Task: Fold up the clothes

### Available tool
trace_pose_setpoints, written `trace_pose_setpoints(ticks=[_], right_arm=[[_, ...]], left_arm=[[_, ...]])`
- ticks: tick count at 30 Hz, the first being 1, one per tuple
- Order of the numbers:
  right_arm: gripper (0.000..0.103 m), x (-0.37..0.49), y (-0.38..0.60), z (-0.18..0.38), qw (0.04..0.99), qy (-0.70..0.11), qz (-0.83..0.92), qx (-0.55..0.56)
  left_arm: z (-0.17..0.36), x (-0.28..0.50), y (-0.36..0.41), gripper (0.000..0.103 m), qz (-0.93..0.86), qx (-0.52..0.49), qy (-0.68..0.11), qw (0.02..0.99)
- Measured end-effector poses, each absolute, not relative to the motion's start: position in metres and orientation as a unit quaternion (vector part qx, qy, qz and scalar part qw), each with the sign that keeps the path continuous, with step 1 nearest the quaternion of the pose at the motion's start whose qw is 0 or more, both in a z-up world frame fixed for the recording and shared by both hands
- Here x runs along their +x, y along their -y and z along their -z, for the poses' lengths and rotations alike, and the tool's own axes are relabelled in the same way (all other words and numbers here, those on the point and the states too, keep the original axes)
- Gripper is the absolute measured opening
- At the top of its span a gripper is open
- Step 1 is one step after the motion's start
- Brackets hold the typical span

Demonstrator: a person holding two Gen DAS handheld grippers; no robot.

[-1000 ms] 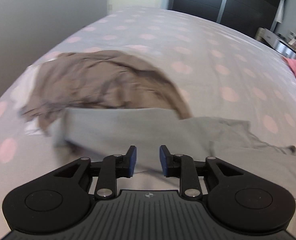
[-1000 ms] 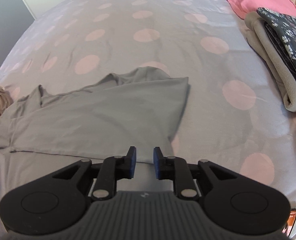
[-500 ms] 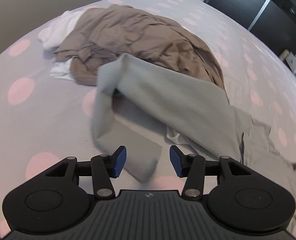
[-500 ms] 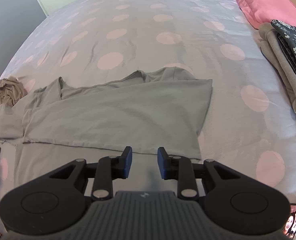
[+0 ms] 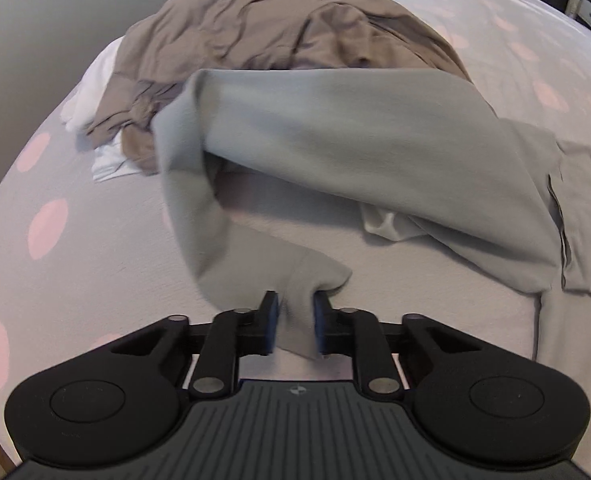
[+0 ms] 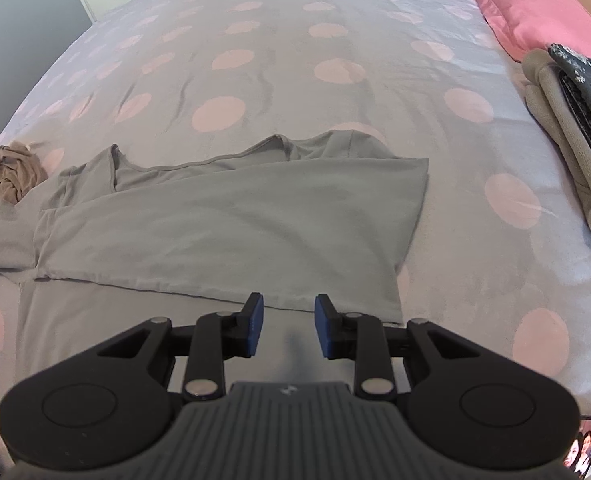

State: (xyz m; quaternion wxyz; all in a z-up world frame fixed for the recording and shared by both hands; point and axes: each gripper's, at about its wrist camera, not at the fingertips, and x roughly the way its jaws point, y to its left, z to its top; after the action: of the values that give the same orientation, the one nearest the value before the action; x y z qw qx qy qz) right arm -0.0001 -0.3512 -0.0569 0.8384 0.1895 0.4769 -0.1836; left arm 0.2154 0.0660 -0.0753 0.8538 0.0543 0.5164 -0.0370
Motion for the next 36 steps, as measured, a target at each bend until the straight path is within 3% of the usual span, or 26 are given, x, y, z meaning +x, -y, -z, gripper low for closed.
trace_pose_setpoints(ticks=[6,12,18,25,36], right_arm=[[0.031,0.000,0.350,0.056,0.840,-0.475,0.185,0.186],[0.031,0.002,0.350,0.056,0.841,-0.474,0.184,0.187],[0.033,0.001,0.347,0.051,0.848,-0.466,0.178,0.181],[0.033,-0.005,0.357,0.047,0.847,-0.457,0.185,0.197],[0.033,-0.019,0.380,0.038,0.843,-0.443,0.197,0.236]], left_arm=[[0.002,0.199,-0.079,0.006,0.088,-0.006,-0.440,0.894],[-0.089,0.171,-0.082,0.006,0.179,-0.076,-0.307,0.932],[-0.139,0.154,-0.050,0.006,0.309,-0.119,-0.238,0.913],[-0.138,0.144,0.042,0.006,0.410,-0.107,-0.269,0.865],[-0.076,0.120,0.187,0.006,0.503,0.000,-0.346,0.792]])
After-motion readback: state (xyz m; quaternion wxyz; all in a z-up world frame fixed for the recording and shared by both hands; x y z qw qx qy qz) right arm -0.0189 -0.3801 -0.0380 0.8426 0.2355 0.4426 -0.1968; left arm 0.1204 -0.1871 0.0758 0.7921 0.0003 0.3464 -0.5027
